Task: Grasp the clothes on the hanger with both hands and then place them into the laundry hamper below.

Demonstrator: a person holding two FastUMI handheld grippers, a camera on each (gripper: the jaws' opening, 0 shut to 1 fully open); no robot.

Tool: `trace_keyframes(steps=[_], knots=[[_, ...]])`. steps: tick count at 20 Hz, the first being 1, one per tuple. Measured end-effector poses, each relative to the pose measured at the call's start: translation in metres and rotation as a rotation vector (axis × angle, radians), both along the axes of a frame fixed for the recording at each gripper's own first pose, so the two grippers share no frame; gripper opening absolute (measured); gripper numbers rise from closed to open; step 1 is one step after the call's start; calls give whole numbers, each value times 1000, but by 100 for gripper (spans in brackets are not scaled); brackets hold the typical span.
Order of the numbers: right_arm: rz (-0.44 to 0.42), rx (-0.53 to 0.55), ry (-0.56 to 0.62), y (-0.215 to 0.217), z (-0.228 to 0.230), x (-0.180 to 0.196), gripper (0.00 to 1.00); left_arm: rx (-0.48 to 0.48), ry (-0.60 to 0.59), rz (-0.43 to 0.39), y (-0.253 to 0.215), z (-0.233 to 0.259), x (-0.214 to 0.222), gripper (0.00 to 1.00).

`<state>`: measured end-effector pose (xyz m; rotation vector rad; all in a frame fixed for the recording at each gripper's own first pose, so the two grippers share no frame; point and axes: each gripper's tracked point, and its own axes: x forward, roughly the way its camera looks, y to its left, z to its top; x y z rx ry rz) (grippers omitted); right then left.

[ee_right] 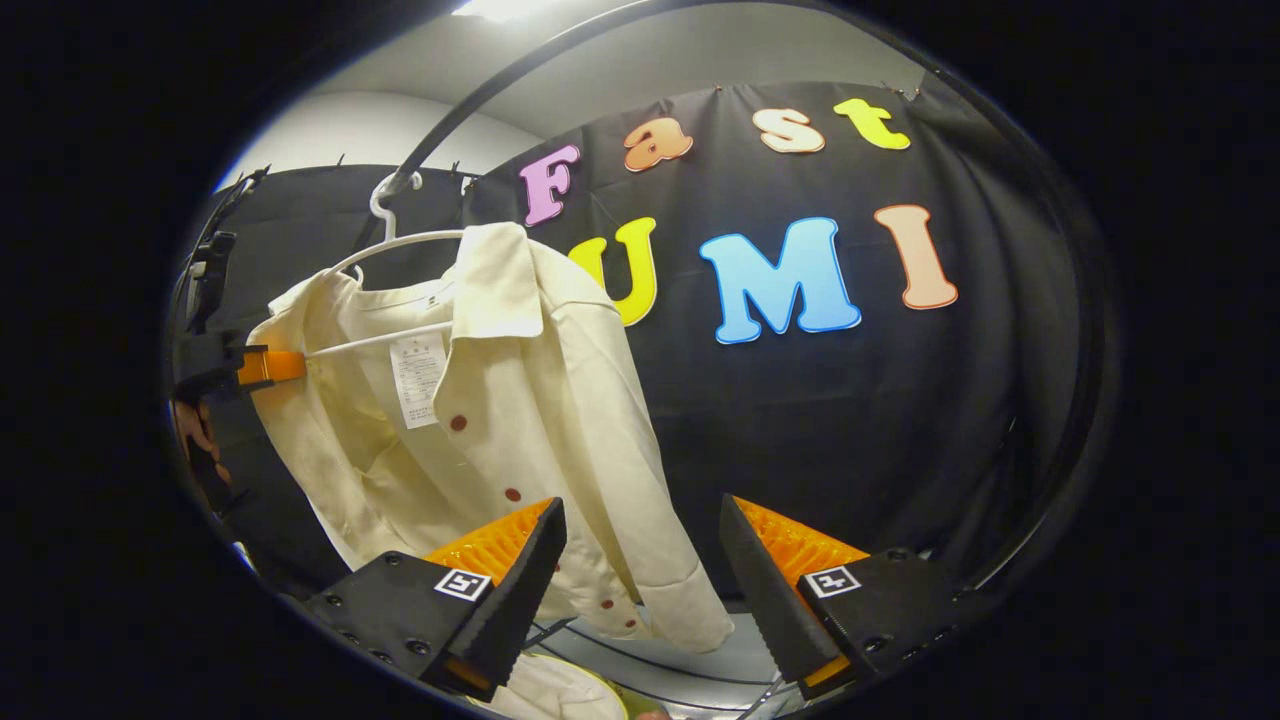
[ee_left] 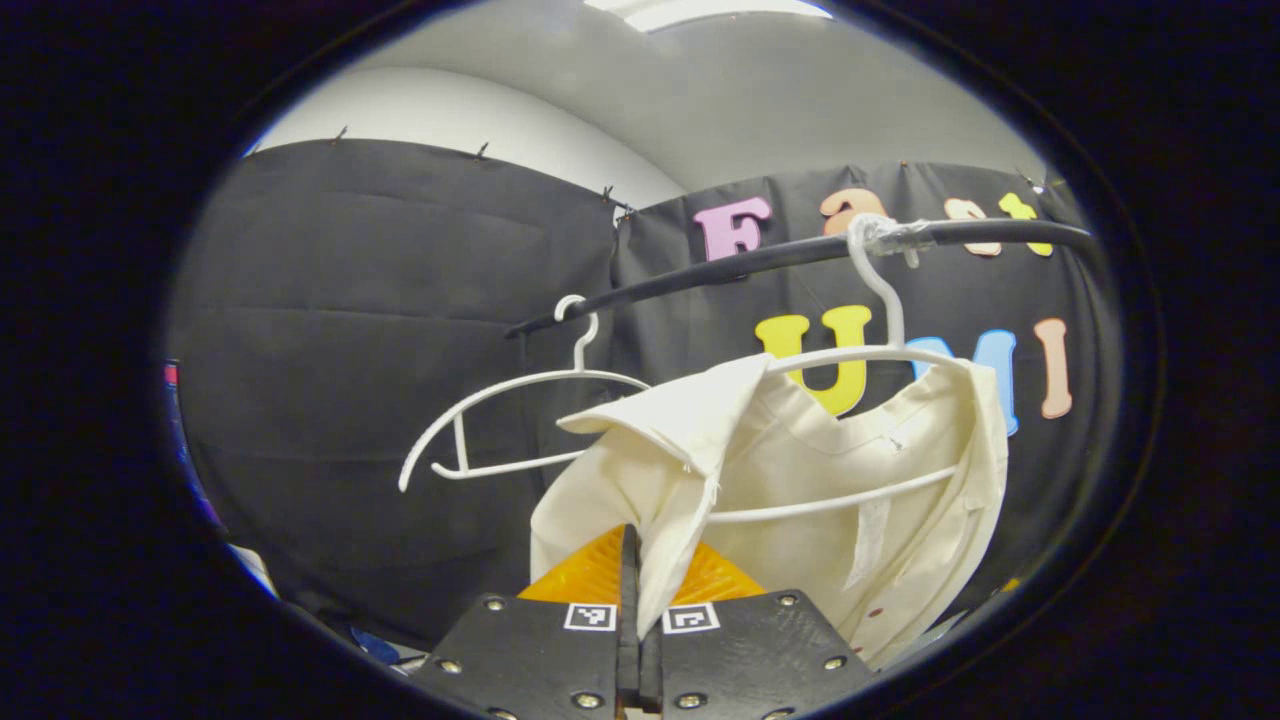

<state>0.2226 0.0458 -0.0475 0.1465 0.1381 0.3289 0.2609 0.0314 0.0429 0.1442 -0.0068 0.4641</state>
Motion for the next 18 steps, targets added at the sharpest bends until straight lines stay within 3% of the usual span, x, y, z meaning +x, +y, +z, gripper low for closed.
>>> trace_keyframes(steps=[4,9,10,11,12,13,15,18], knots=[[81,33,-26,26,13,-3,98,-75,-27,-35,-5,7,-20,1],[187,84,-46,83,37,20,98,-72,-20,-29,-7,8,-18,2],[215,106,-51,97,46,22,93,-73,-20,-27,-7,7,-15,1],[234,121,-62,107,52,21,98,-78,-19,-32,-7,7,-13,1],[240,122,-74,115,57,22,93,-81,-17,-45,-8,6,-14,2],[242,116,-88,120,60,20,98,-84,-14,-60,-8,6,-15,1],[229,92,-118,129,66,21,98,-90,-6,-87,-8,4,-16,2],[130,44,-142,126,67,39,98,-115,-1,-126,-11,-2,-13,1]])
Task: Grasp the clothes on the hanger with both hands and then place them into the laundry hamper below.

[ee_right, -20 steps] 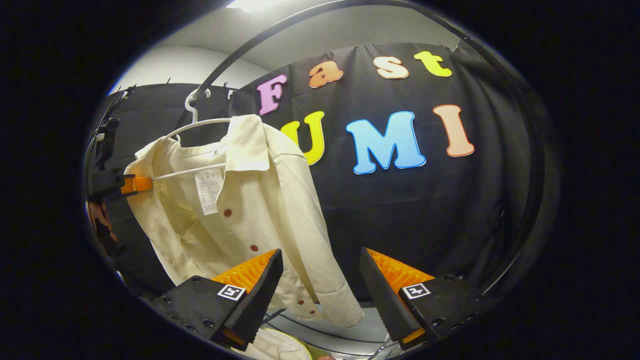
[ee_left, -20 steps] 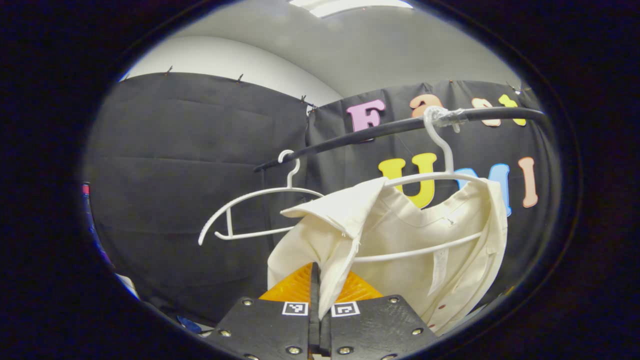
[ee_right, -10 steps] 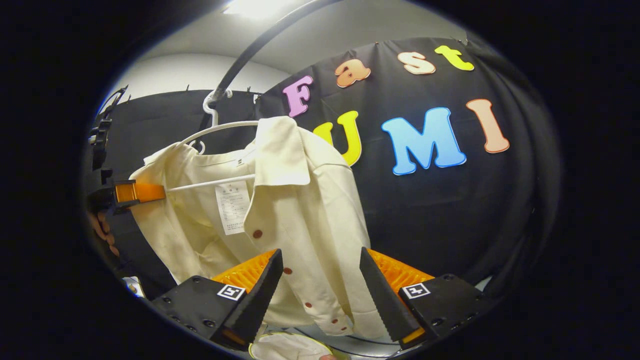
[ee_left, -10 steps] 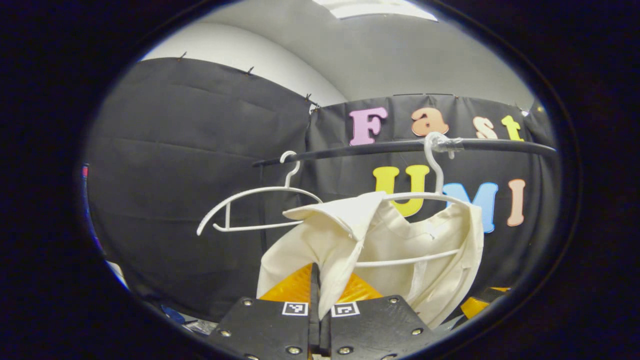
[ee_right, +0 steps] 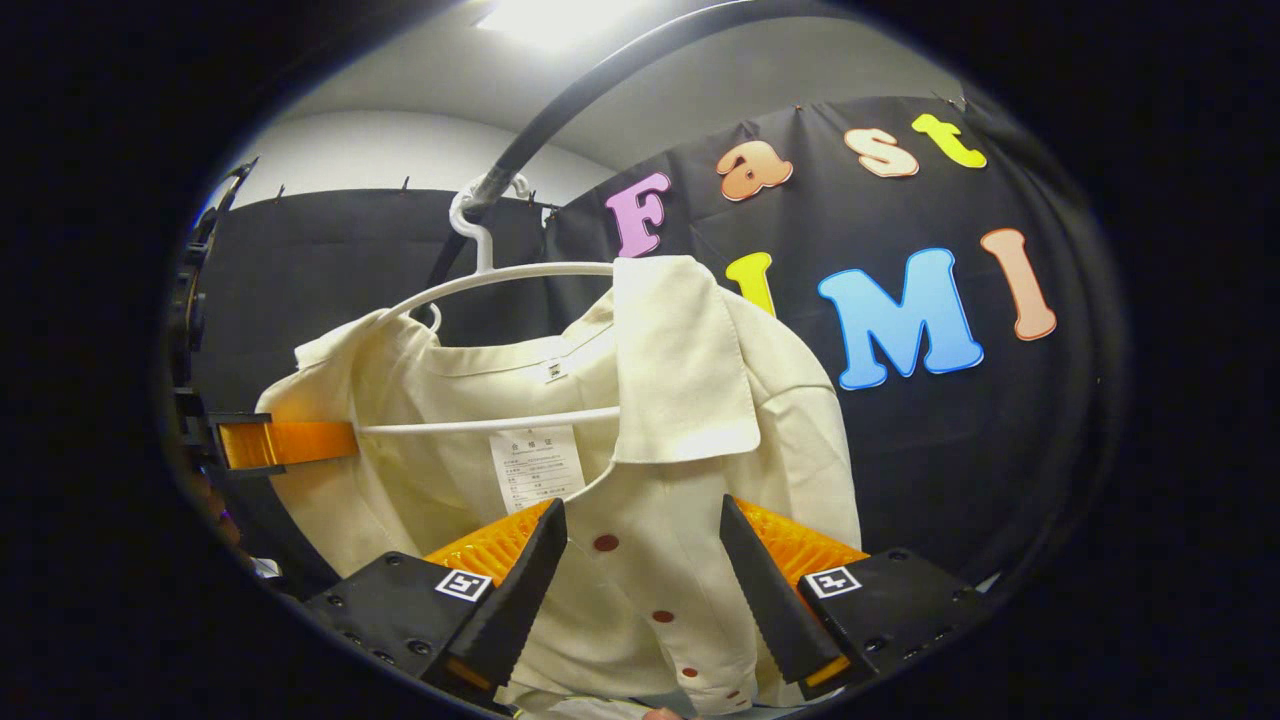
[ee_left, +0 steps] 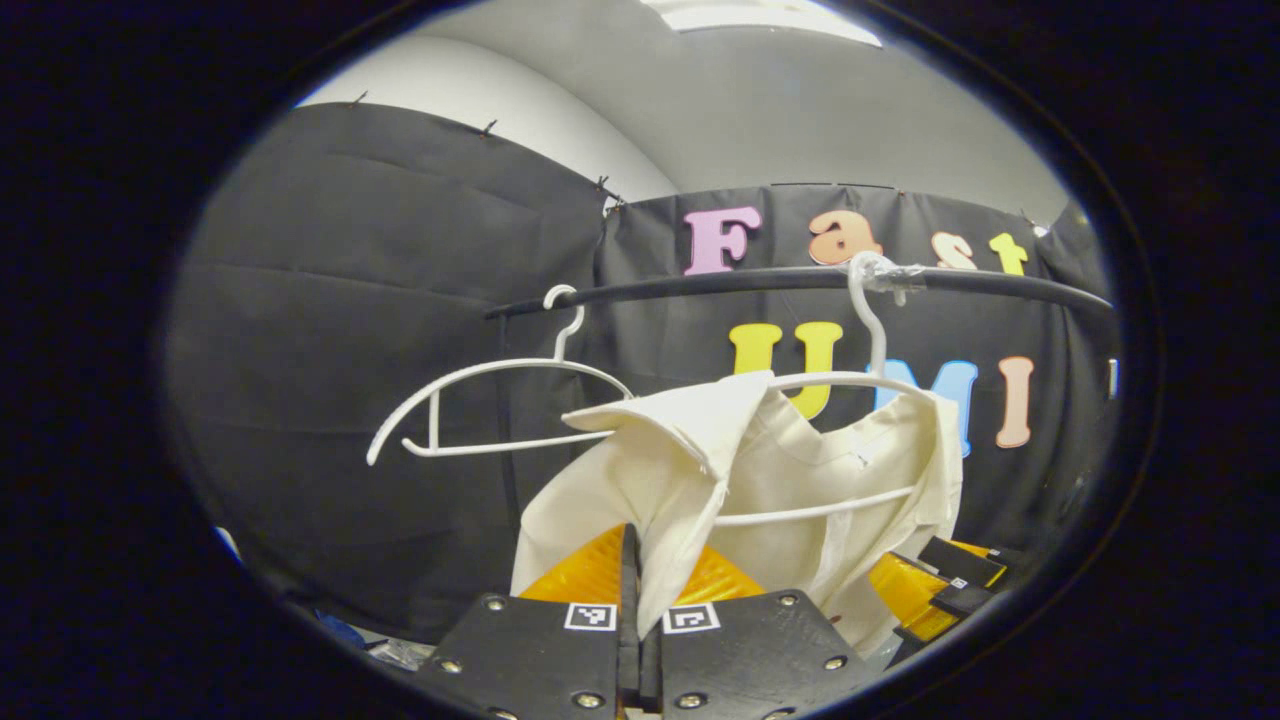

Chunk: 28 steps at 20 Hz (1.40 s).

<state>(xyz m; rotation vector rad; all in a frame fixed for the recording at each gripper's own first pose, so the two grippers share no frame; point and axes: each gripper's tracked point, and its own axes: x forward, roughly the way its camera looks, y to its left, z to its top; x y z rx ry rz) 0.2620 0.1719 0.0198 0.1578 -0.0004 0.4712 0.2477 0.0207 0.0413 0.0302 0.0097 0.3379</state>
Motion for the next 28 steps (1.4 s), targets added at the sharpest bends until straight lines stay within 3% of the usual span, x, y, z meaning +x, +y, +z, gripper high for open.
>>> trace_keyframes(steps=[4,17,24,25,27,28], knots=[[-111,-13,19,-2,-10,29,98,-31,12,-58,-2,-6,4,2],[-74,39,83,28,-1,-19,97,-37,9,-146,7,-11,17,2],[-212,-16,63,15,-8,23,98,-59,11,-176,6,-14,17,2],[-228,-12,60,15,-8,28,92,-61,12,-181,6,-14,17,2],[-258,1,44,10,-4,38,98,-63,13,-187,6,-13,15,2],[-278,-1,32,5,-1,45,92,-61,11,-189,6,-14,15,2]])
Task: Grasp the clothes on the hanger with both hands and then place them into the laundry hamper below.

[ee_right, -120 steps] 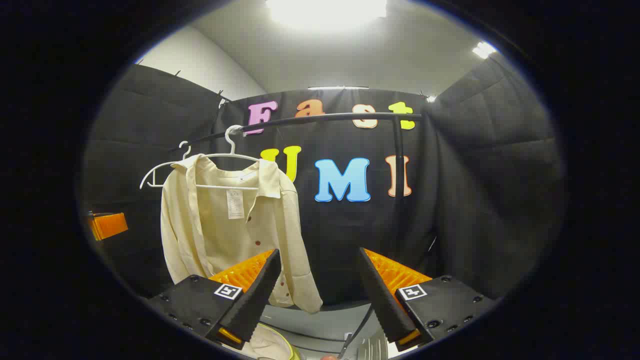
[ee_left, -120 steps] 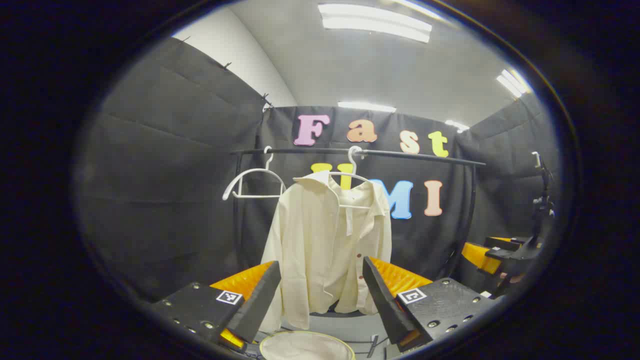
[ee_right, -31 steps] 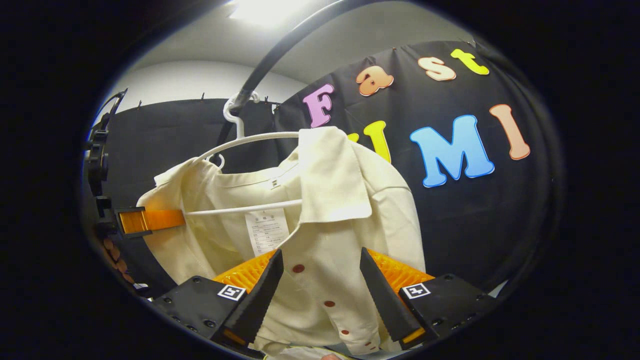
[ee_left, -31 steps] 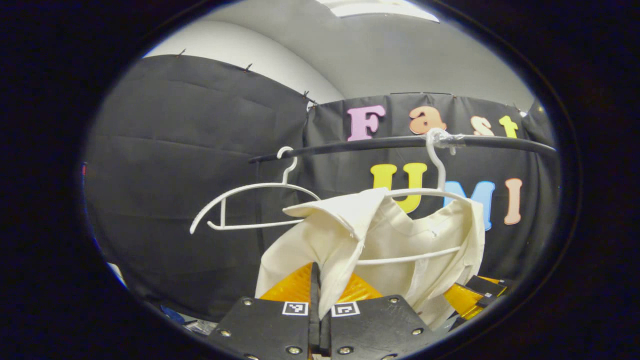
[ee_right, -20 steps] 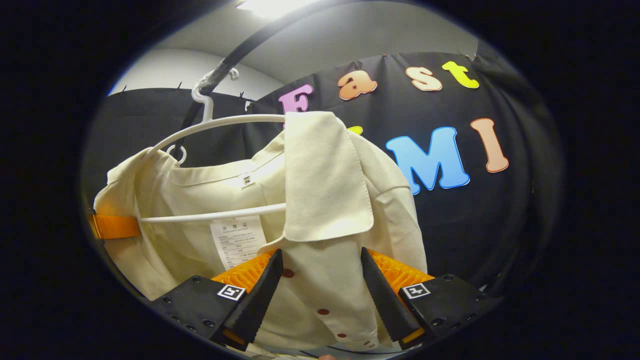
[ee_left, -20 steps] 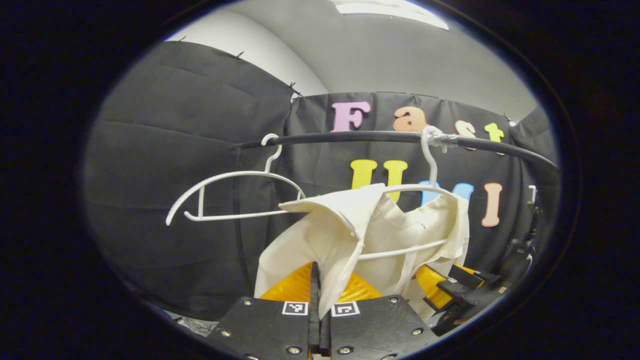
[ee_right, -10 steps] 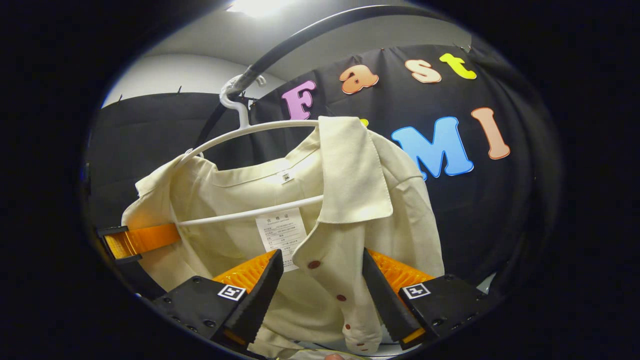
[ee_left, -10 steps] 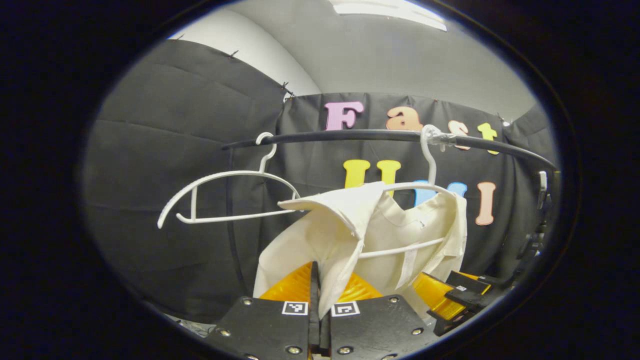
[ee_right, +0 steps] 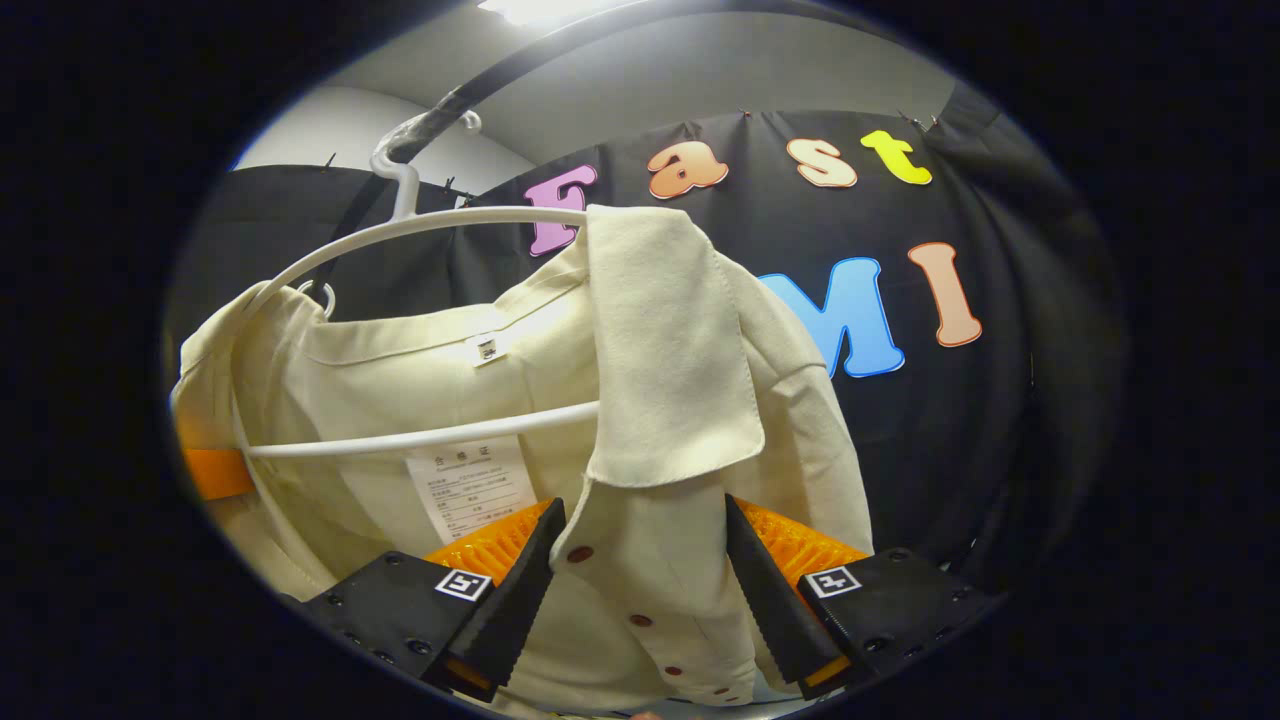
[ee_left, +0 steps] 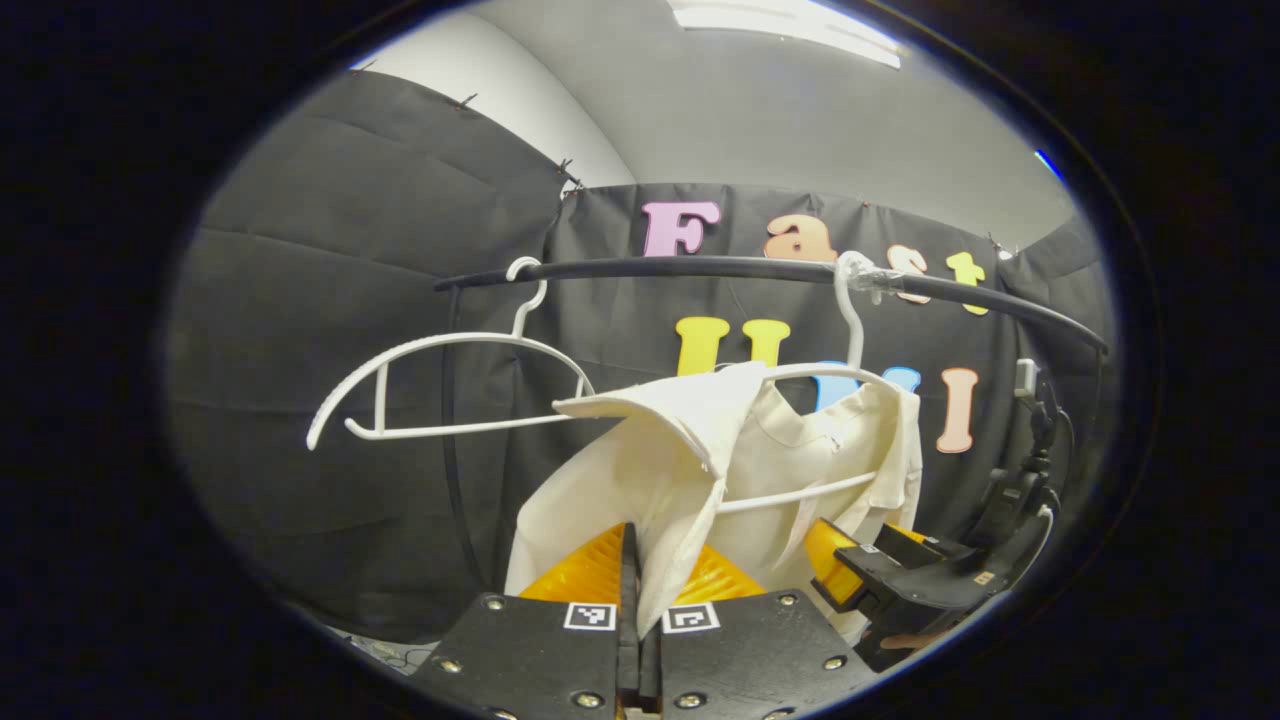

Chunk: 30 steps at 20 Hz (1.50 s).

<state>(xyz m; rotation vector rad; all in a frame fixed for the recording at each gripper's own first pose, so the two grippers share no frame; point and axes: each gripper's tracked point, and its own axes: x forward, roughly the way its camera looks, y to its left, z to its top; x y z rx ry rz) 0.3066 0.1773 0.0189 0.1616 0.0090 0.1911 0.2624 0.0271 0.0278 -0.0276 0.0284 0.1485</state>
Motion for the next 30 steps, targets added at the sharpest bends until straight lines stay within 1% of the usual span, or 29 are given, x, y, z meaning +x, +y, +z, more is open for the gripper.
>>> trace_keyframes(steps=[1,2,4,5,6,7,8,9,10,11,13,15,16,17,19,20,21,23,24,26,28,30], knots=[[-13,-3,-7,-4,1,5,97,1,-2,0,1,1,-1,1],[-24,-7,-4,-10,2,11,92,-2,-4,1,1,1,-2,2],[-36,-13,5,-23,1,20,42,-8,-7,-5,0,3,-3,2],[-36,1,-3,-30,5,20,18,-5,-7,-10,0,4,-4,2],[-15,12,-15,-32,9,19,10,2,-10,-8,1,5,-5,2],[-11,14,-30,-37,11,20,10,6,-15,-1,3,7,-8,2],[-11,6,-35,-46,17,17,2,5,-21,9,4,10,-9,2],[-10,-8,-46,-52,21,19,2,4,-29,14,5,13,-10,2],[-15,-18,-63,-58,25,14,5,9,-33,17,6,16,-10,2],[-35,-26,-86,-67,32,15,3,22,-32,7,4,19,-10,1],[-80,-45,-120,-83,44,17,2,88,-48,6,6,32,-14,2],[-115,-60,-144,-93,52,18,2,146,-75,6,9,45,-15,1],[-131,-63,-154,-99,56,18,2,160,-77,10,11,47,-19,2],[-150,-59,-171,-106,63,18,2,158,-78,14,15,49,-21,1],[-194,-63,-211,-121,77,19,2,141,-87,32,30,53,-23,2],[-210,-69,-229,-128,83,22,0,124,-97,41,40,57,-22,1],[-224,-83,-244,-132,88,26,2,104,-102,40,48,59,-21,2],[-250,-118,-269,-140,93,29,2,69,-93,29,63,57,-18,1],[-258,-134,-278,-141,94,32,2,54,-83,10,69,53,-18,1],[-260,-162,-283,-143,88,49,2,26,-55,-20,80,40,-11,1],[-240,-187,-265,-140,69,66,2,-14,-18,-36,89,20,-7,2],[-221,-195,-235,-135,52,73,2,-68,19,-52,90,-4,-8,2]])
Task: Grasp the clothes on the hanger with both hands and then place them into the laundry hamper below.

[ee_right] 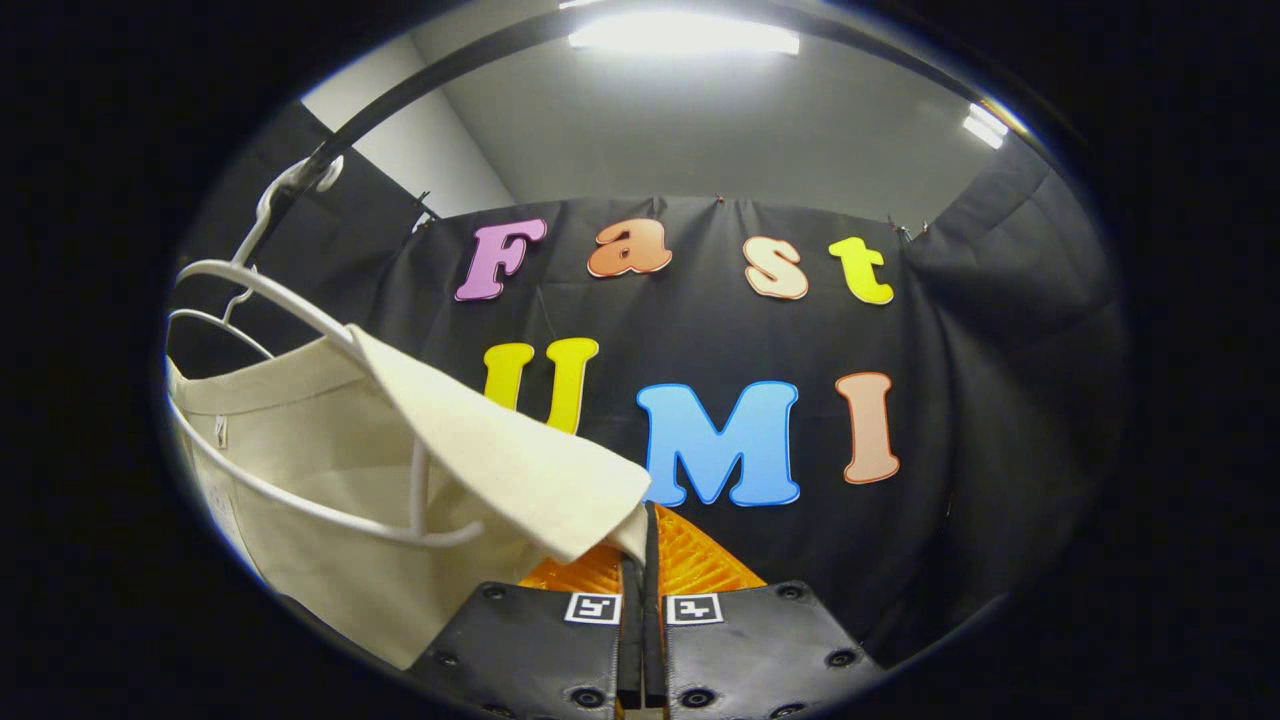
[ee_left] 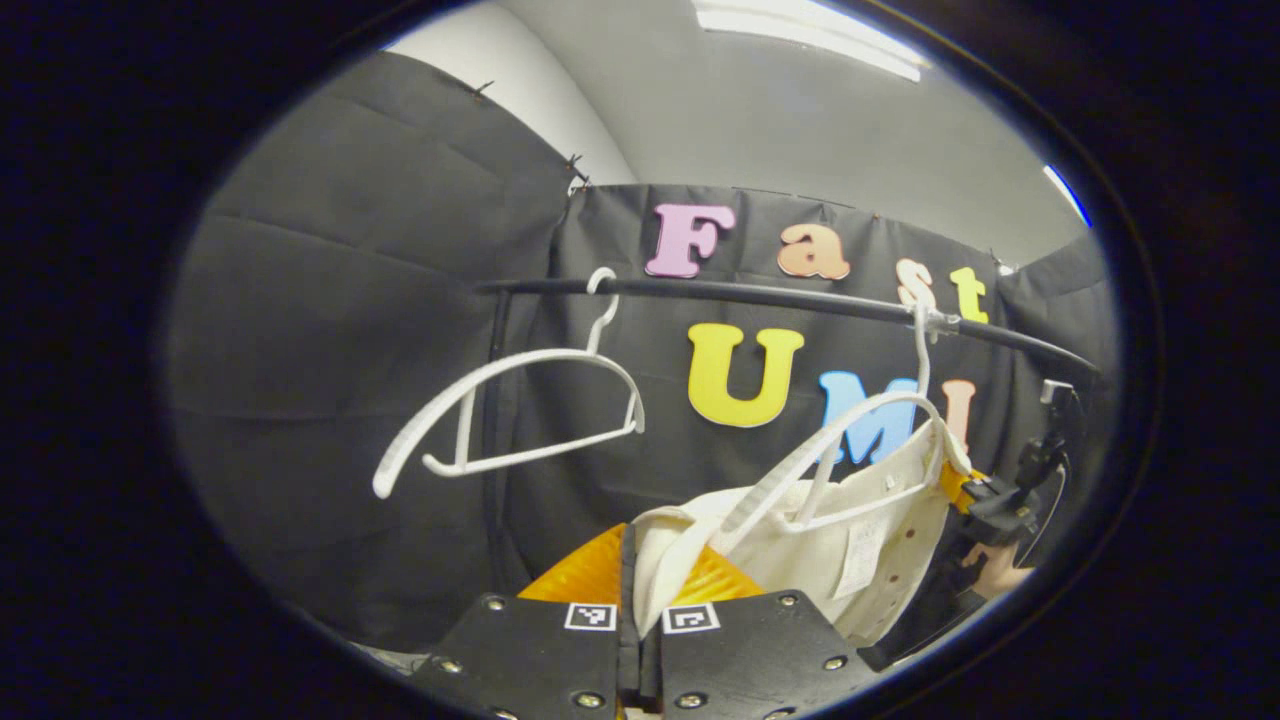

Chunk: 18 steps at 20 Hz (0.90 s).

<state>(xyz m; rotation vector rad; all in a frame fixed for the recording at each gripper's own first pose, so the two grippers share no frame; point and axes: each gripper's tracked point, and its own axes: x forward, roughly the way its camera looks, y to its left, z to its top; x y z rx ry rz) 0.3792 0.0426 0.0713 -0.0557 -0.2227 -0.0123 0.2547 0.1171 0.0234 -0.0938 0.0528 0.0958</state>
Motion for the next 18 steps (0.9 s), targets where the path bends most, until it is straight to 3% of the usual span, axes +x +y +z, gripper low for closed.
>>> trace_keyframes(steps=[5,9,12,18], knots=[[6,6,35,8,-10,7,2,-44,78,2,4,-37,-12,2],[-3,105,-59,-8,29,-8,2,-21,-8,25,12,-10,-11,2],[-20,157,-100,-27,49,-8,0,-75,-55,10,14,6,-1,2],[-68,99,-16,-48,5,19,2,-94,-18,-28,-9,-24,23,2]])
